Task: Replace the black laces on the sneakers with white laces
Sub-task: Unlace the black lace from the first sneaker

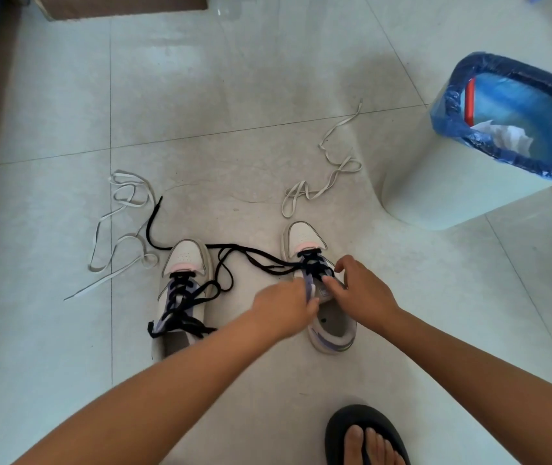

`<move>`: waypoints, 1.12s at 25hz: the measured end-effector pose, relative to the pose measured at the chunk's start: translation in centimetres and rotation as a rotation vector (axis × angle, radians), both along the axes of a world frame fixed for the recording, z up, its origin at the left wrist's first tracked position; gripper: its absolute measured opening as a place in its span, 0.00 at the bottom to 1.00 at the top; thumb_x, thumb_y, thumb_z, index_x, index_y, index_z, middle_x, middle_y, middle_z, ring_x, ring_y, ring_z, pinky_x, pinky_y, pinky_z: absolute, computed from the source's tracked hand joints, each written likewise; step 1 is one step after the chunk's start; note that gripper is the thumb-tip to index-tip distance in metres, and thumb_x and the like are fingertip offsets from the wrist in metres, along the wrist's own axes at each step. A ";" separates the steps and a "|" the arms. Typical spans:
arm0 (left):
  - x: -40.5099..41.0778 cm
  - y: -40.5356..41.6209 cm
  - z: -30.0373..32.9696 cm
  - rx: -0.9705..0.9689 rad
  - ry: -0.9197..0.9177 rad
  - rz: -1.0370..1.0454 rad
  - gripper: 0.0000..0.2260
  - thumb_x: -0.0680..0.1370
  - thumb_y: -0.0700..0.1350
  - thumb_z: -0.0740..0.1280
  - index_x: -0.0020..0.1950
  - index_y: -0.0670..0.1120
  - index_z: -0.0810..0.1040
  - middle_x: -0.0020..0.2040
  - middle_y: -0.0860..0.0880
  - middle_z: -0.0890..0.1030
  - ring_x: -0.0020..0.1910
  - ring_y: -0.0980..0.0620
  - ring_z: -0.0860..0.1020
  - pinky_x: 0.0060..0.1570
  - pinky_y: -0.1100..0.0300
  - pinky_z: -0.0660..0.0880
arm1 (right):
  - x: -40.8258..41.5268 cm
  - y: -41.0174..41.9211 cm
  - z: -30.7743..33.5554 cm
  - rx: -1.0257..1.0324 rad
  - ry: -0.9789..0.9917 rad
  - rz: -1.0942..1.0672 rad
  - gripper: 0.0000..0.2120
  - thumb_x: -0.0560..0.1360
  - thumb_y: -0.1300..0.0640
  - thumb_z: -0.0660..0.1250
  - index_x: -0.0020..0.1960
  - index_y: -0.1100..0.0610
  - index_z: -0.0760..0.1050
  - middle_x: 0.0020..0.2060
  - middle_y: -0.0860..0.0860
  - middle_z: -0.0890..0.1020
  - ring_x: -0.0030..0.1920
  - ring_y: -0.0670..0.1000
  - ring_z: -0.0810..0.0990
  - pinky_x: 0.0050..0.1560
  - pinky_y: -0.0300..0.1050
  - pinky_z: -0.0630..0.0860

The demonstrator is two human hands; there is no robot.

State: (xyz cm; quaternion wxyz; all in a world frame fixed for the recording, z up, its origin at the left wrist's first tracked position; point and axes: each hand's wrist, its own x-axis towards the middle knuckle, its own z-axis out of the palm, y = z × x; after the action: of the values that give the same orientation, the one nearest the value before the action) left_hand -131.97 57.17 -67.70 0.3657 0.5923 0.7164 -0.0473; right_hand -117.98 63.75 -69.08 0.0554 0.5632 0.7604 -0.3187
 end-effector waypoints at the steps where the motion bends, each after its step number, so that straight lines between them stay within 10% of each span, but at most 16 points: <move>1: 1.1 -0.4 -0.4 -0.012 0.019 0.008 0.17 0.81 0.54 0.55 0.62 0.43 0.69 0.57 0.43 0.77 0.55 0.42 0.77 0.46 0.55 0.70 | -0.3 0.2 -0.3 -0.049 0.063 -0.072 0.10 0.77 0.46 0.60 0.50 0.52 0.67 0.41 0.47 0.72 0.38 0.48 0.72 0.33 0.40 0.63; 7: 2.1 -0.7 -2.0 -0.100 0.307 -0.271 0.14 0.80 0.36 0.57 0.65 0.41 0.72 0.60 0.43 0.71 0.57 0.42 0.76 0.41 0.54 0.71 | -1.0 2.8 -0.2 -0.235 0.107 -0.054 0.06 0.77 0.57 0.64 0.42 0.57 0.70 0.39 0.51 0.75 0.42 0.53 0.74 0.37 0.42 0.67; 10: 0.5 -0.3 -2.8 -0.086 0.350 -0.149 0.14 0.79 0.37 0.55 0.65 0.40 0.68 0.60 0.44 0.74 0.56 0.44 0.78 0.33 0.60 0.63 | -0.7 3.4 -0.1 0.558 -0.207 0.629 0.13 0.60 0.68 0.74 0.42 0.61 0.75 0.36 0.56 0.77 0.36 0.56 0.77 0.24 0.44 0.67; 12: -0.5 -0.3 -2.8 -0.080 0.338 -0.007 0.12 0.80 0.39 0.55 0.63 0.41 0.65 0.57 0.45 0.79 0.54 0.45 0.79 0.31 0.61 0.61 | -0.8 3.5 0.2 0.739 -0.224 0.675 0.14 0.57 0.66 0.77 0.40 0.61 0.76 0.32 0.55 0.76 0.32 0.55 0.76 0.19 0.41 0.65; 17: -0.9 -1.8 -3.3 -0.063 0.248 0.043 0.12 0.82 0.43 0.55 0.64 0.40 0.64 0.51 0.46 0.77 0.50 0.45 0.80 0.37 0.57 0.68 | -2.7 1.8 -0.2 -0.544 0.077 -0.314 0.14 0.78 0.51 0.58 0.38 0.58 0.69 0.29 0.53 0.71 0.26 0.50 0.67 0.26 0.37 0.62; 19: -1.0 -1.7 -3.7 -0.080 0.217 0.117 0.13 0.81 0.43 0.55 0.65 0.40 0.62 0.52 0.45 0.79 0.49 0.45 0.80 0.38 0.57 0.67 | -2.5 1.8 -0.4 -0.478 0.084 -0.193 0.13 0.79 0.55 0.56 0.39 0.60 0.72 0.31 0.54 0.74 0.28 0.52 0.70 0.28 0.39 0.63; 22: -0.7 -1.8 -3.6 -0.115 0.232 0.118 0.16 0.81 0.40 0.54 0.68 0.39 0.59 0.55 0.44 0.80 0.52 0.44 0.80 0.40 0.56 0.68 | -0.9 4.5 -0.3 0.285 -0.502 0.462 0.06 0.79 0.61 0.56 0.52 0.59 0.71 0.44 0.53 0.79 0.42 0.55 0.78 0.36 0.43 0.66; 24: -0.3 -2.1 -3.7 -0.123 0.222 0.107 0.17 0.80 0.38 0.55 0.68 0.40 0.58 0.55 0.44 0.80 0.52 0.44 0.80 0.41 0.56 0.69 | -0.9 5.2 -0.3 0.414 -0.578 0.476 0.07 0.78 0.60 0.57 0.54 0.59 0.70 0.46 0.54 0.79 0.46 0.56 0.78 0.37 0.44 0.66; 28: 0.3 -2.1 -3.8 -0.139 0.220 0.131 0.15 0.79 0.38 0.57 0.65 0.40 0.60 0.54 0.45 0.81 0.52 0.45 0.80 0.41 0.58 0.68 | -2.7 3.1 -0.3 -0.582 0.057 -0.370 0.21 0.78 0.42 0.57 0.38 0.58 0.72 0.27 0.53 0.73 0.25 0.51 0.69 0.27 0.37 0.63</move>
State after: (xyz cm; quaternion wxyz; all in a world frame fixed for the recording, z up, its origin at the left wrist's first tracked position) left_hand -131.71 55.11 -71.54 0.3273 0.5088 0.7844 -0.1371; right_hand -120.66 66.87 -69.39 0.1337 0.6429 0.5240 -0.5424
